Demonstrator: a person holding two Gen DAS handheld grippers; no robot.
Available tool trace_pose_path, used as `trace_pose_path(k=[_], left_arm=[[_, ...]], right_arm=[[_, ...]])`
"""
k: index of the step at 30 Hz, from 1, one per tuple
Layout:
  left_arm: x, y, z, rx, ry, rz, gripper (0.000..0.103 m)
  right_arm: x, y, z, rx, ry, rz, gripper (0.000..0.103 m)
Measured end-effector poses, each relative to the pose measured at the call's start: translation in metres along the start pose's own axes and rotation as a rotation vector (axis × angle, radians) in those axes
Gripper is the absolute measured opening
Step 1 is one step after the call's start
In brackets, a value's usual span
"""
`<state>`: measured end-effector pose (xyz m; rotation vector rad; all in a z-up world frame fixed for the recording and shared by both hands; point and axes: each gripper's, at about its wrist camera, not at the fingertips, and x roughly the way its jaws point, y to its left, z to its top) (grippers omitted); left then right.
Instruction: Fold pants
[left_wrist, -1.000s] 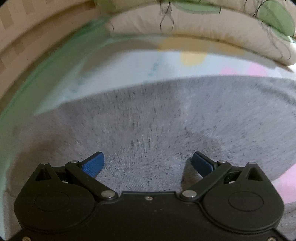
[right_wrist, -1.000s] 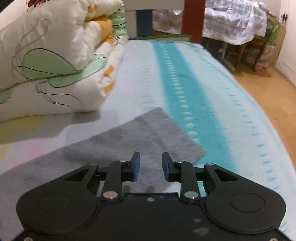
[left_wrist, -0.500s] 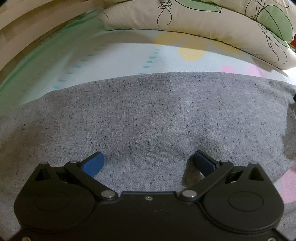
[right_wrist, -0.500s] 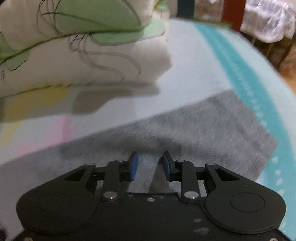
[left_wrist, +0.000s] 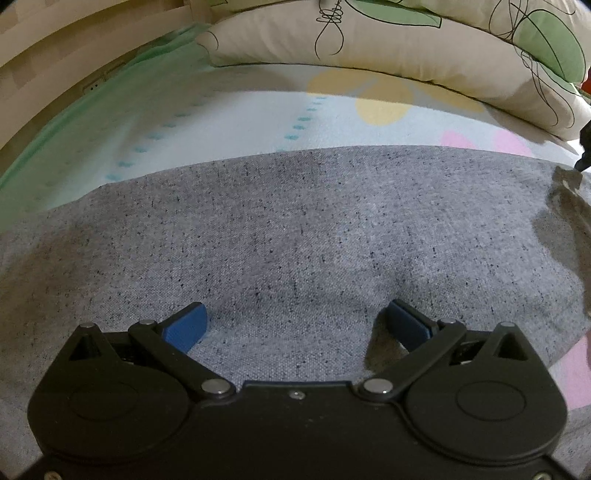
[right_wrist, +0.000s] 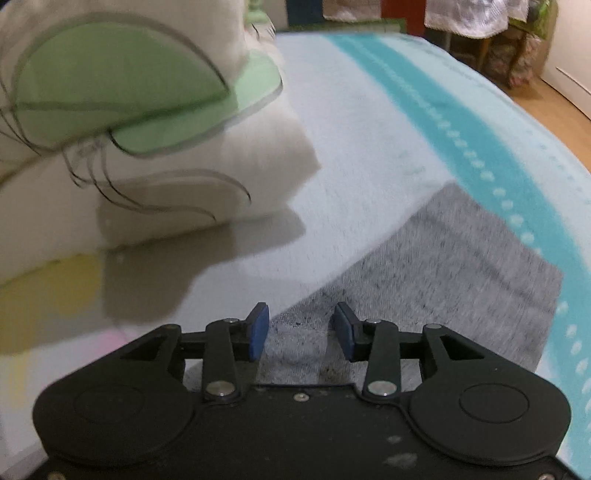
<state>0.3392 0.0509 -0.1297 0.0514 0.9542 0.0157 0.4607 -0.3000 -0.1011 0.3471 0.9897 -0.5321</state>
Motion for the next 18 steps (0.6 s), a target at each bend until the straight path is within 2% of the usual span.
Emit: trace_pose_path(k=[4,5,6,11,15,18], left_arm=[[-0.002,-0.001,0.000,0.004,-0.005,-0.002,0.103],[-0.002,-0.001,0.000,0.003,-0.004,-0.002,0.103],[-0.001,-0.001,0.000,0.003,-0.004,-0.002,0.103],[-0.002,0.001,0.000,0.002,-0.014,-0.009,0.103],[-0.002,-0.002,0.002,0.000,-0.005,0.013,0.103],[-0.003,-0.003,0.001,0.013,-0.017,0.010,0.103]], right_arm=[[-0.001,0.011,-0.006,-0.076,-0.036,-0.039,0.041],[-0.001,0.011,-0.006,-0.088,-0.032,-0.034,0.027],[-0.003,0.009,-0.004,-0.092,-0.029,-0.018,0.002],[-0.013,-0.016,0.004,-0.041,0.007,0.078,0.001],[-0.022,-0.024,0.007,-0.012,-0.029,0.148,0.004],[-0.025,-0.018,0.006,-0.015,-0.072,0.159,0.002]])
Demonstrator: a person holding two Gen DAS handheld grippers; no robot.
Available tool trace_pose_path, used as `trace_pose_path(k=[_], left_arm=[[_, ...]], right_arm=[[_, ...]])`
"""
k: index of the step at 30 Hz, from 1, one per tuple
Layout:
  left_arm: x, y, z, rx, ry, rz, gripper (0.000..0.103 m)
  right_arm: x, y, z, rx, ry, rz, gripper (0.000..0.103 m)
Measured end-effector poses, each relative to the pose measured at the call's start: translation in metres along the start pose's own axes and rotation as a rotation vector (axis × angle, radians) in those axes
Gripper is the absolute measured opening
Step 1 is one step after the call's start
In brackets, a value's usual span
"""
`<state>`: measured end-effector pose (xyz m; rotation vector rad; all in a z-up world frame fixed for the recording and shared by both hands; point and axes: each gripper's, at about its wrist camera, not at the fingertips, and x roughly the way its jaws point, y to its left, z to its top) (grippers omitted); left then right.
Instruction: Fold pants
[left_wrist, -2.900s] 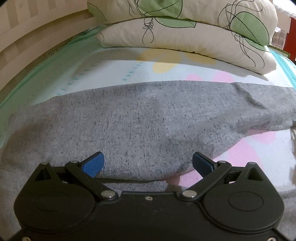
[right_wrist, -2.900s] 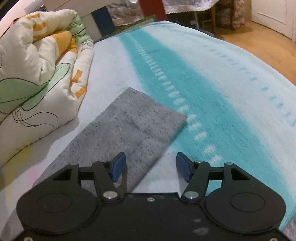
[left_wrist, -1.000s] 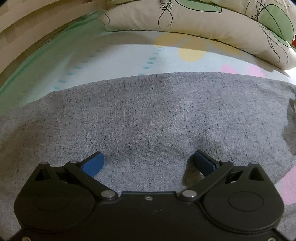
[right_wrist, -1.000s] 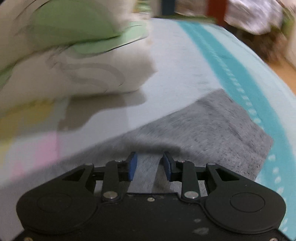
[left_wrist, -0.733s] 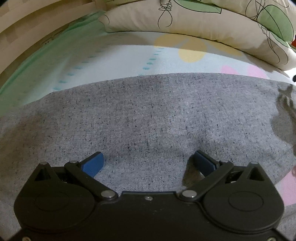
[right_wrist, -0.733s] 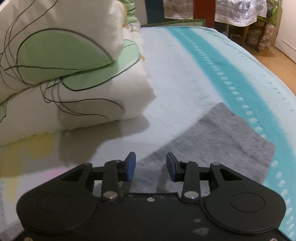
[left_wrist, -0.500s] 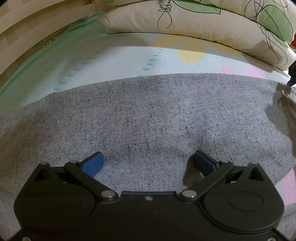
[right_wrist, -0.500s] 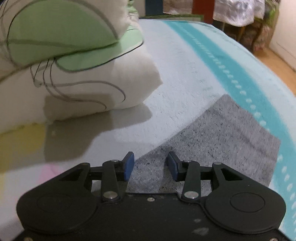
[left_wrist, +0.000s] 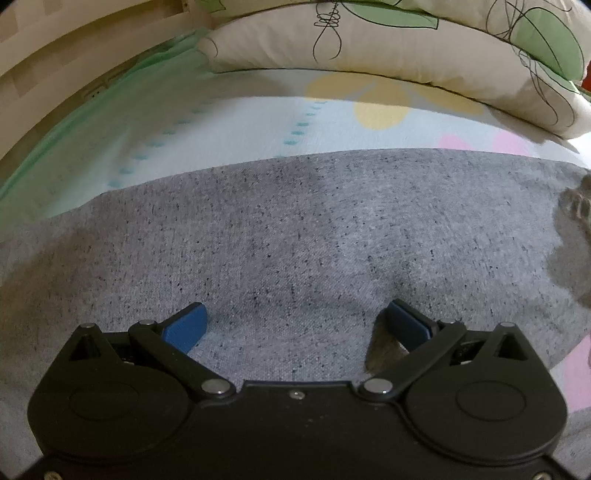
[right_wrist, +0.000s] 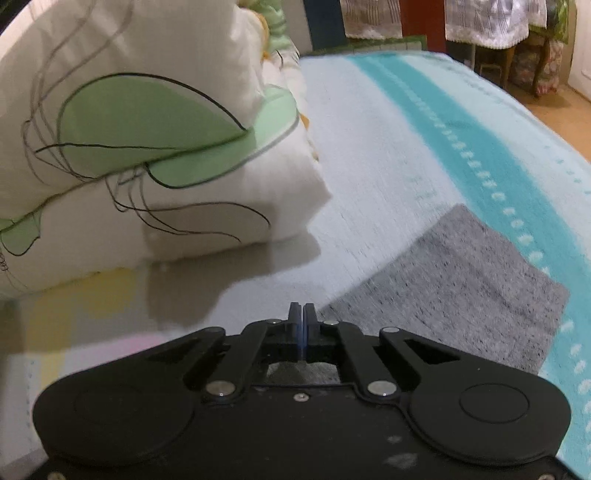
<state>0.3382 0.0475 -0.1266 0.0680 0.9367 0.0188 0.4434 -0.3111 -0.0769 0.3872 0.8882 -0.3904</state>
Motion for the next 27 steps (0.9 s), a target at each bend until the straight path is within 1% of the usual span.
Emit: trace_pose_path(k=[1,2,3,4,5,6,9,10,11,12,14,16,18,20,22,23,24,25,26,27], left_arm=[[0.000,0.001,-0.001,-0.004,-0.004,-0.006,0.103],[0.001,0.002,-0.001,-0.005,-0.008,-0.011,0.103],[0.001,0.003,-0.001,-0.001,-0.009,-0.013,0.103],[0.001,0.003,-0.001,0.000,-0.008,-0.014,0.103],[0.001,0.004,-0.001,-0.001,-0.006,-0.015,0.103],[0.001,0.004,-0.001,-0.003,-0.004,-0.016,0.103],[-0.002,0.008,0.002,-0.020,0.006,-0.020,0.103],[-0.004,0.009,0.005,-0.022,0.003,-0.020,0.097],[-0.007,0.012,0.008,-0.024,-0.014,-0.010,0.090],[-0.010,0.014,0.012,-0.023,-0.038,0.013,0.088],[-0.015,0.021,0.021,-0.035,-0.086,0.063,0.088],[-0.013,0.038,0.031,-0.094,-0.099,0.085,0.088],[-0.008,0.057,0.040,-0.186,-0.069,0.075,0.088],[-0.002,0.075,0.050,-0.251,-0.028,0.068,0.088],[0.000,0.087,0.058,-0.269,-0.015,0.081,0.088],[0.000,0.093,0.064,-0.271,-0.017,0.095,0.088],[0.001,0.098,0.070,-0.273,-0.021,0.108,0.088],[0.001,0.102,0.076,-0.275,-0.023,0.117,0.088],[0.003,0.105,0.081,-0.273,-0.024,0.124,0.089],[0.004,0.105,0.084,-0.267,-0.022,0.131,0.089]], right_arm=[[-0.003,0.004,-0.002,-0.005,-0.012,-0.003,0.003],[-0.003,0.007,-0.003,-0.009,-0.020,-0.023,0.010],[-0.004,0.010,-0.002,0.001,-0.024,-0.055,0.032],[-0.002,0.012,-0.002,0.015,-0.025,-0.079,0.044],[0.000,0.014,-0.001,0.029,-0.030,-0.089,0.046],[0.003,0.015,0.000,0.040,-0.028,-0.101,0.045],[0.015,0.020,-0.003,0.055,0.007,-0.139,0.046],[0.021,0.022,-0.005,0.047,0.034,-0.154,0.046],[0.028,0.023,-0.008,0.033,0.061,-0.166,0.046],[0.031,0.026,-0.011,0.005,0.057,-0.178,0.047],[0.032,0.032,-0.013,-0.057,0.061,-0.199,0.048],[0.034,0.038,-0.010,-0.092,0.086,-0.218,0.049],[0.036,0.036,-0.005,-0.083,0.117,-0.218,0.047],[0.037,0.031,-0.002,-0.062,0.132,-0.205,0.043],[0.035,0.030,-0.003,-0.079,0.124,-0.200,0.036],[0.034,0.030,-0.005,-0.092,0.113,-0.200,0.024],[0.033,0.029,-0.006,-0.110,0.101,-0.204,0.016],[0.034,0.028,-0.007,-0.120,0.095,-0.199,0.014],[0.032,0.026,-0.008,-0.124,0.093,-0.184,0.008],[0.029,0.024,-0.008,-0.120,0.094,-0.171,0.006]])
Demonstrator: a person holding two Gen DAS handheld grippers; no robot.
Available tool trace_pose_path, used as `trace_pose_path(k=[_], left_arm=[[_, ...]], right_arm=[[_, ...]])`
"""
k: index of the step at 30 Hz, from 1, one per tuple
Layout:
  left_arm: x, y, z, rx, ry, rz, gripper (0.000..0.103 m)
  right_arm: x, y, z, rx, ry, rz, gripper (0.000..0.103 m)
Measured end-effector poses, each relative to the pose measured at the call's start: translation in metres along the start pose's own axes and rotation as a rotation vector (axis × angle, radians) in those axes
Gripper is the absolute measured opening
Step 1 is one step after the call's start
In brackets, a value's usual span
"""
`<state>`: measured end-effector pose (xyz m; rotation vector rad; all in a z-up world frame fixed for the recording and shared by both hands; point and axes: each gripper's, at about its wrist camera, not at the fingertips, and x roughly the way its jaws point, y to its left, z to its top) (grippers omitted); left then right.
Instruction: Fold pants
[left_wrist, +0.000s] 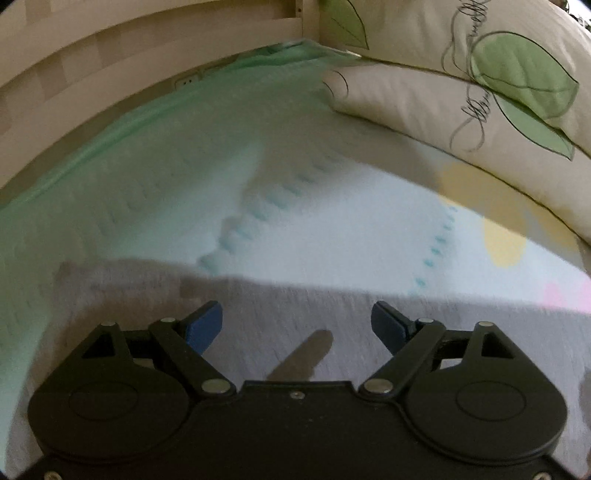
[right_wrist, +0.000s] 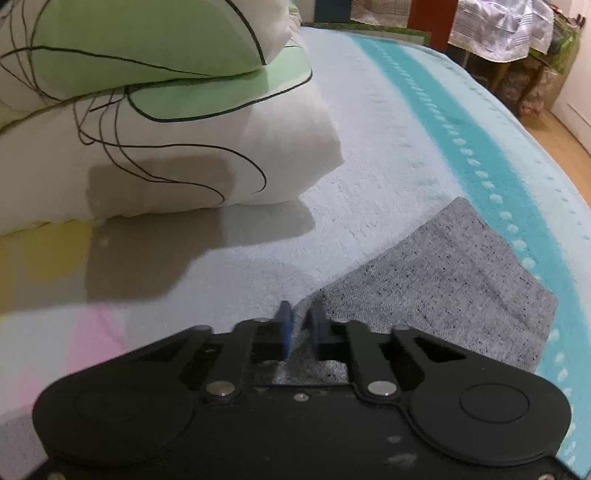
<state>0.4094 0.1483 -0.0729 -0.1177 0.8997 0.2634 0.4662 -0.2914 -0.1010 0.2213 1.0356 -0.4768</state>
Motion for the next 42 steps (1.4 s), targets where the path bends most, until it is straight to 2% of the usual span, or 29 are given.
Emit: trace_pose_path(k=[5,11,16,19,21,22,23,24,27,34,39,42], left_arm=[[0.017,-0.007,0.020,0.009,0.035,0.031,0.089],[0.051,-0.012,0.031,-0.052,0.173,0.007,0.089],[0.067,-0.030,0.029,0.028,0.213,0.051,0.096],[0.071,-0.038,0.026,0.084,0.227,0.076,0.095],[0.066,-0.036,0.027,0.059,0.213,0.051,0.065],[0.064,-0.033,0.027,0.037,0.222,-0.005,0.037],[0.061,-0.030,0.028,0.011,0.227,-0.030,0.007],[0.058,-0.028,0.029,-0.001,0.244,-0.029,0.001],[0.046,-0.021,0.025,-0.018,0.240,-0.044,0.000],[-0.006,-0.016,0.013,0.042,0.165,-0.061,0.000],[-0.035,-0.007,0.013,0.040,0.148,-0.091,0.000],[-0.057,-0.004,0.010,0.069,0.102,-0.111,0.002]], right_arm=[[-0.008,-0.019,-0.003,0.040,0.026,0.074,0.004],[-0.013,-0.026,-0.015,0.005,0.017,0.124,0.004],[-0.012,-0.029,-0.019,0.002,0.003,0.152,0.004],[-0.013,-0.032,-0.021,-0.004,-0.006,0.165,0.004],[-0.014,-0.034,-0.024,-0.009,-0.012,0.175,0.004],[-0.015,-0.035,-0.024,-0.011,-0.014,0.179,0.004],[-0.016,-0.036,-0.025,-0.011,-0.014,0.184,0.004],[-0.019,-0.038,-0.026,-0.009,-0.016,0.191,0.004],[-0.028,-0.042,-0.028,-0.021,-0.031,0.202,0.004],[-0.070,-0.062,-0.032,-0.024,-0.065,0.245,0.004],[-0.098,-0.075,-0.046,-0.031,-0.088,0.266,0.003],[-0.122,-0.086,-0.055,-0.021,-0.122,0.281,0.003]])
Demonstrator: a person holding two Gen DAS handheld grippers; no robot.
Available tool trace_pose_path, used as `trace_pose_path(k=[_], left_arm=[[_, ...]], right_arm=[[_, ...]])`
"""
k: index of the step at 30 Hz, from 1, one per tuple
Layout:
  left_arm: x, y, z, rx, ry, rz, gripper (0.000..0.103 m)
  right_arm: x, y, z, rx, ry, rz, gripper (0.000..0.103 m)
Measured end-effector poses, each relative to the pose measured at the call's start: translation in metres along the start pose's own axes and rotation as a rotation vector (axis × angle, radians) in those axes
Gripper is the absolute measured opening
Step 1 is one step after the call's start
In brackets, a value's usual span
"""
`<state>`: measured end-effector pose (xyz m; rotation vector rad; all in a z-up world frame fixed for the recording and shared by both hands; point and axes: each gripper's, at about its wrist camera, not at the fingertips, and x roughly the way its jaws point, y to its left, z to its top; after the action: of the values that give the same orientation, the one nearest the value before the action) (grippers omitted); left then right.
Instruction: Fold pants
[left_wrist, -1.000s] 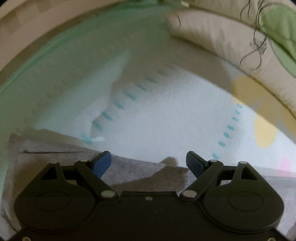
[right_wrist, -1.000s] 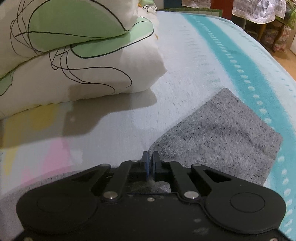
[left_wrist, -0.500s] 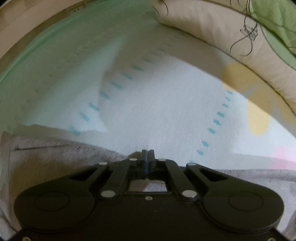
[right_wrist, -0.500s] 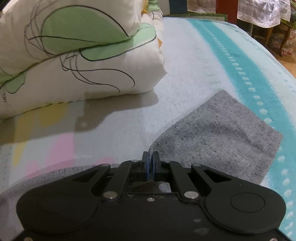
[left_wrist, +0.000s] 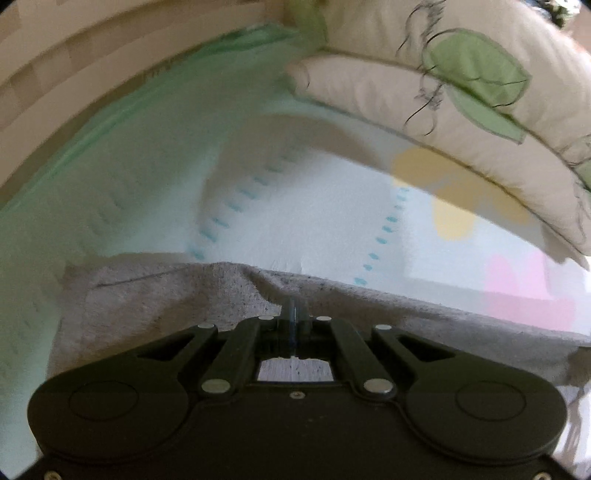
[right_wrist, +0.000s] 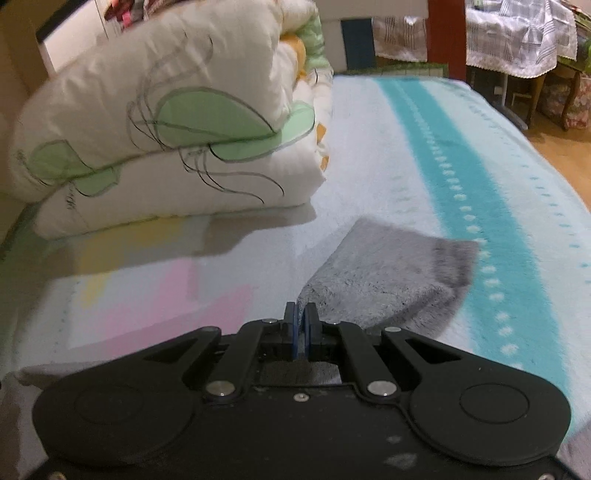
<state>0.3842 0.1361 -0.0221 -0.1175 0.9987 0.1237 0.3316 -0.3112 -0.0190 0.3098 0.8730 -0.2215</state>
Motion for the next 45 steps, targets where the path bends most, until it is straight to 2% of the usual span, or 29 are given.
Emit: trace_pose_path(k=[3,5,7,8,10,13,16,23,26,31,33,34,36,37,41,45], left_arm=[[-0.017,-0.003,-0.010,0.035,0.002,-0.039,0.016],[-0.024,-0.003,-0.016,0.038,0.008,-0.081,0.043],[-0.032,-0.005,-0.023,0.034,-0.012,-0.094,0.056],[-0.034,-0.007,-0.026,0.030,-0.026,-0.091,0.059],[-0.039,-0.009,-0.031,0.019,-0.038,-0.102,0.064],[-0.035,-0.009,-0.034,-0.004,-0.002,-0.142,0.070],[-0.026,-0.013,-0.032,-0.043,0.041,-0.144,0.074],[0.007,-0.025,-0.018,-0.089,0.096,-0.051,0.077],[0.022,-0.029,-0.012,-0.094,0.115,0.002,0.077],[0.043,-0.034,-0.013,-0.074,0.178,0.026,0.074],[0.050,-0.032,-0.016,-0.090,0.209,0.017,0.034],[0.050,-0.026,-0.018,-0.130,0.217,-0.014,0.010],[0.043,-0.011,-0.021,-0.226,0.196,-0.058,0.006],[0.038,-0.007,-0.023,-0.238,0.186,-0.068,0.006],[-0.011,0.000,-0.039,-0.178,0.098,-0.074,0.006],[-0.073,0.010,-0.071,-0.152,0.026,-0.093,0.006]], right_arm=[[-0.026,-0.005,-0.008,0.027,-0.010,-0.002,0.003],[-0.044,-0.008,-0.016,0.024,-0.019,0.001,0.003],[-0.061,-0.011,-0.023,0.022,-0.031,0.006,0.003],[-0.069,-0.014,-0.028,0.029,-0.037,0.012,0.003],[-0.083,-0.019,-0.039,0.043,-0.037,0.022,0.003],[-0.096,-0.026,-0.057,0.049,-0.024,0.029,0.003],[-0.104,-0.029,-0.077,0.026,-0.025,0.027,0.003],[-0.110,-0.030,-0.110,-0.018,-0.048,0.018,0.003],[-0.110,-0.035,-0.115,-0.006,-0.048,0.029,0.003],[-0.109,-0.039,-0.119,0.005,-0.043,0.041,0.003],[-0.109,-0.038,-0.120,-0.001,-0.042,0.042,0.003],[-0.110,-0.038,-0.122,-0.002,-0.043,0.044,0.003],[-0.111,-0.040,-0.122,0.010,-0.040,0.051,0.003],[-0.111,-0.040,-0.122,0.017,-0.041,0.054,0.003],[-0.119,-0.043,-0.121,0.040,-0.056,0.068,0.003],[-0.134,-0.048,-0.126,0.042,-0.077,0.053,0.004]])
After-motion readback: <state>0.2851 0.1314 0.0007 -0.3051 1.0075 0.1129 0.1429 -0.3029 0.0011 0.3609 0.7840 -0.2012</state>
